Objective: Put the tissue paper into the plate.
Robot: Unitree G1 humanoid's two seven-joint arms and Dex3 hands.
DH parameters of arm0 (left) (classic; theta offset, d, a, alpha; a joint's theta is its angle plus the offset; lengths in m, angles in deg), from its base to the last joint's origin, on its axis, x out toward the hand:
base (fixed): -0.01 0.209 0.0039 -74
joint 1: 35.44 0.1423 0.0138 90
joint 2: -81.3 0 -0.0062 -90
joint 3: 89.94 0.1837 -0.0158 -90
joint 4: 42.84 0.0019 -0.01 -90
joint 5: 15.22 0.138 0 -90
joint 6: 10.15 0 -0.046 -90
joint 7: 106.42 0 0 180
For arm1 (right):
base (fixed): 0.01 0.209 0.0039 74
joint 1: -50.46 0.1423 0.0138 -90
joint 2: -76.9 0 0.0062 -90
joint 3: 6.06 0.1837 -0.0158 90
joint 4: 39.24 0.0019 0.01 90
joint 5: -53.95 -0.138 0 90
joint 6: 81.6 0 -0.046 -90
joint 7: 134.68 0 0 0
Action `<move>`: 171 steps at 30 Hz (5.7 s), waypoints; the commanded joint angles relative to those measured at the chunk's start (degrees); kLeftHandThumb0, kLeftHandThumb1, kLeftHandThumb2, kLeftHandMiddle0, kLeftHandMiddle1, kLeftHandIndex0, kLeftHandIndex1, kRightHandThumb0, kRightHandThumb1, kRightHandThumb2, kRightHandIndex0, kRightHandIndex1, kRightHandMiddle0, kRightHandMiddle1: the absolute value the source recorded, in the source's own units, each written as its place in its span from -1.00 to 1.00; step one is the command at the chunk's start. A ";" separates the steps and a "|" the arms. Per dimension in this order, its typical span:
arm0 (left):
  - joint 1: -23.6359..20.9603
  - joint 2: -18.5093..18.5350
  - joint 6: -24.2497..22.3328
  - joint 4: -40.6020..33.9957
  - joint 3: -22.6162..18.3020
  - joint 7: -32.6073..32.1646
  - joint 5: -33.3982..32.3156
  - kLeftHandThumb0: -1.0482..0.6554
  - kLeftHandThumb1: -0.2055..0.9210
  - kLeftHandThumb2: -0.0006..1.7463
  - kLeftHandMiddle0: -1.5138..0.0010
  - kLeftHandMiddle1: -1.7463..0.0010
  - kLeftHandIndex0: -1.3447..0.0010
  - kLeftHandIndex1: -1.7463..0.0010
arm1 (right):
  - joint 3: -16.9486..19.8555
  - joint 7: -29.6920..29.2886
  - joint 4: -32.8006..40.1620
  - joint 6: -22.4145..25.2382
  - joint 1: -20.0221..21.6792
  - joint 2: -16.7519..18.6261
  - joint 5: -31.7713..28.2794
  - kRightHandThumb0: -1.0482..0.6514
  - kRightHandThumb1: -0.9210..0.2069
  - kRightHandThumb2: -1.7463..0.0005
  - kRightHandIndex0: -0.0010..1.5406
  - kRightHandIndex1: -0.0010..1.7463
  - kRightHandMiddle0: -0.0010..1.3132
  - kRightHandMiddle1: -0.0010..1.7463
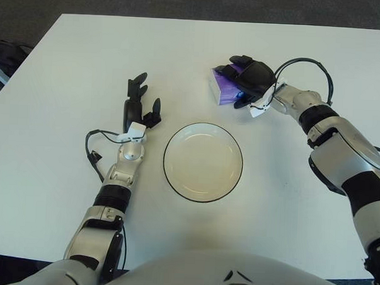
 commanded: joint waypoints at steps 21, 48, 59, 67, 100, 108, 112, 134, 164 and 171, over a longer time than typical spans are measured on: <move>11.82 -4.32 0.01 8.04 2.20 0.92 -0.55 -0.55 1.00 -0.13 0.59 0.44 1.00 0.08 | 3.52 6.52 -0.08 -0.81 -4.13 0.28 -4.39 -0.45 -0.92 0.50 -0.47 -0.16 -0.99 0.15; 12.19 -4.21 0.29 7.42 2.42 0.55 -0.09 -0.52 1.00 -0.13 0.59 0.42 1.00 0.07 | 7.16 4.06 0.68 -4.22 -8.12 -0.20 -8.06 -0.23 -0.51 0.08 -0.08 1.00 -0.31 0.87; 12.33 -4.37 0.01 7.08 2.56 0.27 0.16 -0.54 1.00 -0.14 0.61 0.42 1.00 0.08 | 6.15 -9.50 1.72 -5.16 -10.26 -0.38 -5.55 -0.27 -0.24 -0.24 0.15 1.00 -0.27 0.99; 12.26 -4.52 -0.03 7.24 2.51 -0.10 0.32 -0.54 1.00 -0.14 0.60 0.42 1.00 0.08 | 5.36 -14.61 2.25 -6.37 -11.22 -0.48 -4.69 -0.28 -0.18 -0.29 0.28 1.00 -0.24 1.00; 11.52 -4.62 1.35 9.73 2.16 -0.30 -0.05 -0.50 1.00 -0.15 0.59 0.39 1.00 0.06 | 15.47 -20.69 12.44 -15.09 -11.71 -3.63 -9.86 -0.30 -0.09 -0.37 0.48 1.00 -0.17 1.00; 11.61 -4.62 1.82 9.97 2.15 -0.43 -0.03 -0.49 1.00 -0.14 0.57 0.37 1.00 0.05 | 19.10 -17.56 14.98 -15.77 -11.40 -4.89 -11.83 -0.30 -0.07 -0.39 0.50 1.00 -0.16 1.00; 11.65 -4.54 2.07 10.15 2.12 -0.50 0.02 -0.49 1.00 -0.14 0.57 0.36 1.00 0.05 | 20.86 -15.94 16.64 -15.65 -11.51 -5.22 -12.73 -0.30 -0.07 -0.39 0.52 1.00 -0.16 1.00; 11.74 -4.25 2.26 10.56 2.30 -0.43 0.37 -0.49 1.00 -0.11 0.59 0.36 1.00 0.08 | 28.66 -6.93 27.54 -13.70 -14.88 -4.84 -18.57 -0.32 -0.01 -0.44 0.64 1.00 -0.12 1.00; 11.72 -4.12 3.05 10.57 1.74 0.59 -0.85 -0.51 1.00 -0.15 0.59 0.36 1.00 0.05 | 29.53 27.09 62.46 -12.14 -34.44 -3.61 -41.60 -0.30 -0.05 -0.40 0.57 1.00 -0.15 1.00; 11.57 -4.08 3.89 11.19 1.74 1.67 -1.56 -0.54 1.00 -0.14 0.66 0.40 1.00 0.08 | 29.30 33.35 64.85 -12.29 -36.45 -2.76 -45.50 -0.30 -0.08 -0.38 0.55 1.00 -0.17 1.00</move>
